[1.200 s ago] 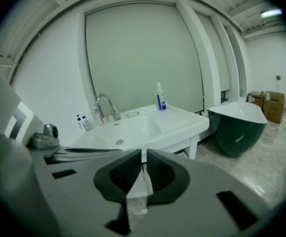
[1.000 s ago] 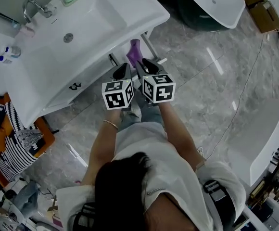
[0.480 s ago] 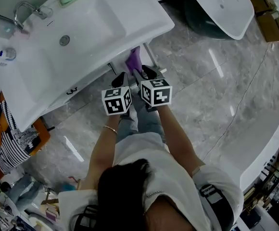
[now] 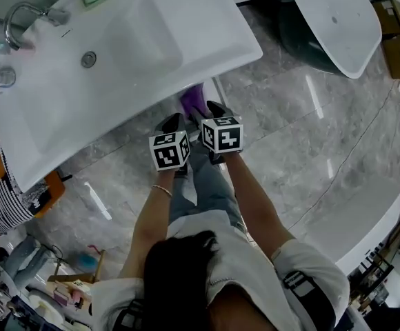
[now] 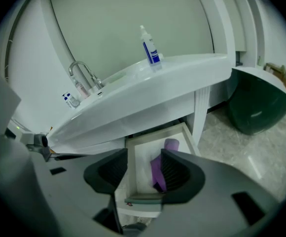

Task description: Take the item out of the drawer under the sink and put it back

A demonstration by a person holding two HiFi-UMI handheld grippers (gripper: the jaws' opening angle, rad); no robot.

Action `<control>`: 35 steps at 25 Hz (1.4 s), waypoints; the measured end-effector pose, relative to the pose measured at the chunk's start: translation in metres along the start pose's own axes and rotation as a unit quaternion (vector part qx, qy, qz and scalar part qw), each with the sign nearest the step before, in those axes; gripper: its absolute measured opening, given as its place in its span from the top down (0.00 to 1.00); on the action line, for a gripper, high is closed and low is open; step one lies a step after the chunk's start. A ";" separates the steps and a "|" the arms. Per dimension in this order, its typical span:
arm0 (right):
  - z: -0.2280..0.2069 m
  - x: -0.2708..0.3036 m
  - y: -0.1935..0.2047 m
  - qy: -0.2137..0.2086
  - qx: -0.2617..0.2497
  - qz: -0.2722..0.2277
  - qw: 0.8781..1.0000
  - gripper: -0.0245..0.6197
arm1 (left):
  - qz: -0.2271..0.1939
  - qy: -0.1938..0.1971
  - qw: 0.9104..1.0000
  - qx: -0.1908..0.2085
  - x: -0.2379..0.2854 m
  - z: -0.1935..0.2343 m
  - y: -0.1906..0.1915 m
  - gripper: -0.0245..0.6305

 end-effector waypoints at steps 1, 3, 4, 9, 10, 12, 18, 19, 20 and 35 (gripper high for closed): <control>-0.004 0.006 0.002 -0.002 0.001 0.005 1.000 0.64 | 0.003 -0.004 1.000 -0.004 0.006 0.001 0.001 0.96; -0.011 0.017 0.007 -0.005 0.000 0.018 1.000 0.64 | 0.007 -0.012 1.000 -0.015 0.017 0.002 0.004 0.96; -0.014 0.023 0.009 -0.007 0.000 0.024 1.000 0.64 | 0.009 -0.015 1.000 -0.022 0.023 0.003 0.005 0.96; -0.025 0.052 0.017 -0.017 0.002 0.045 0.999 0.63 | 0.026 -0.029 0.998 -0.039 0.048 0.010 0.018 0.96; -0.029 0.057 0.019 -0.017 0.001 0.050 0.999 0.63 | 0.029 -0.029 0.998 -0.042 0.053 0.011 0.021 0.96; -0.037 0.068 0.020 -0.015 -0.003 0.058 0.998 0.63 | 0.033 -0.029 0.998 -0.041 0.065 0.013 0.024 0.96; -0.056 0.105 0.041 -0.017 0.003 0.086 0.996 0.62 | 0.037 -0.054 0.995 -0.078 0.094 0.029 0.034 0.96; -0.059 0.111 0.044 -0.016 0.008 0.091 0.996 0.62 | 0.038 -0.057 0.994 -0.081 0.099 0.031 0.036 0.96; -0.061 0.117 0.047 -0.015 0.009 0.096 0.995 0.62 | 0.040 -0.059 0.994 -0.083 0.104 0.033 0.037 0.96; -0.078 0.167 0.073 -0.005 -0.012 0.144 0.990 0.60 | 0.074 -0.063 0.990 -0.101 0.141 0.049 0.061 0.96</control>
Point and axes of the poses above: the fingertips, and each gripper's own axes: x forward along the fingers, z to its left, y out of its underside, the point moved 2 cm from there along -x, backward along the fingers, and after that the axes turned 4 degrees about -z, right-handed, at the moved point
